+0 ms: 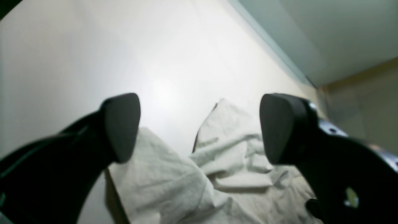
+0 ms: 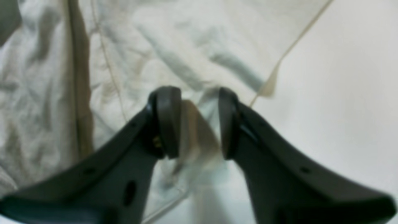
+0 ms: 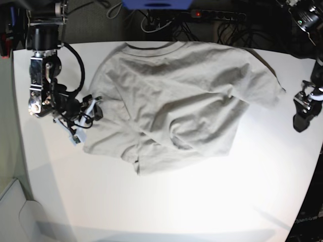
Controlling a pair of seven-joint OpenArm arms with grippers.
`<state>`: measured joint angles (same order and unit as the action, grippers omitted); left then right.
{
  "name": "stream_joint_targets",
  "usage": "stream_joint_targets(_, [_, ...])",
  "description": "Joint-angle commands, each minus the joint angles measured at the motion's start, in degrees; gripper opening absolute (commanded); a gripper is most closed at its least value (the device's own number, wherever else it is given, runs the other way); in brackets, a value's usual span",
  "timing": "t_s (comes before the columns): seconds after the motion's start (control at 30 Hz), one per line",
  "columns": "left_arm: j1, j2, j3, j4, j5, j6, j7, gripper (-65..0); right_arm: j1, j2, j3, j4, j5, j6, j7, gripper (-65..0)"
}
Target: Layout the t-shirt on the table in an organized manner, then fold the t-shirt properly
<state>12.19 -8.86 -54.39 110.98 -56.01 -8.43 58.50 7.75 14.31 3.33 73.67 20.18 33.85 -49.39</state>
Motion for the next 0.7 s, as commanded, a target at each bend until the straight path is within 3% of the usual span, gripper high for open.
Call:
stream_joint_targets(0.0, [-0.54,-0.85,-0.07,0.80,-1.00,-0.32,-0.96,-6.5,-0.23,0.24,-0.30,-1.01,-1.86,-0.13,-3.14,-52.1])
stream_joint_targets(0.1, [-0.54,-0.85,-0.07,0.80,-1.00,-0.32,-1.14,-6.5,-0.32,0.60,-0.39,-2.77,-1.94,-0.13,-2.70,-65.0])
stream_joint_targets(0.27, [-2.21,-0.85,-0.33,0.80,-0.83,-0.32,-1.05,-6.5,-1.46,2.71,-0.39,-2.86,-1.86,0.13,-2.61,-64.9])
stream_joint_targets(0.47, [-5.11,-0.32,0.02,-1.92,0.05,-0.32,-1.05,-6.5,-1.99,7.45,0.23,1.54,-1.68,0.13,-2.97,-65.0])
stream_joint_targets(0.67, [-6.78,-0.24,0.02,-4.65,-0.21,-0.32,-1.14,-6.5,-1.46,10.71,7.44,3.12,-1.77,0.13,-3.05,-65.0])
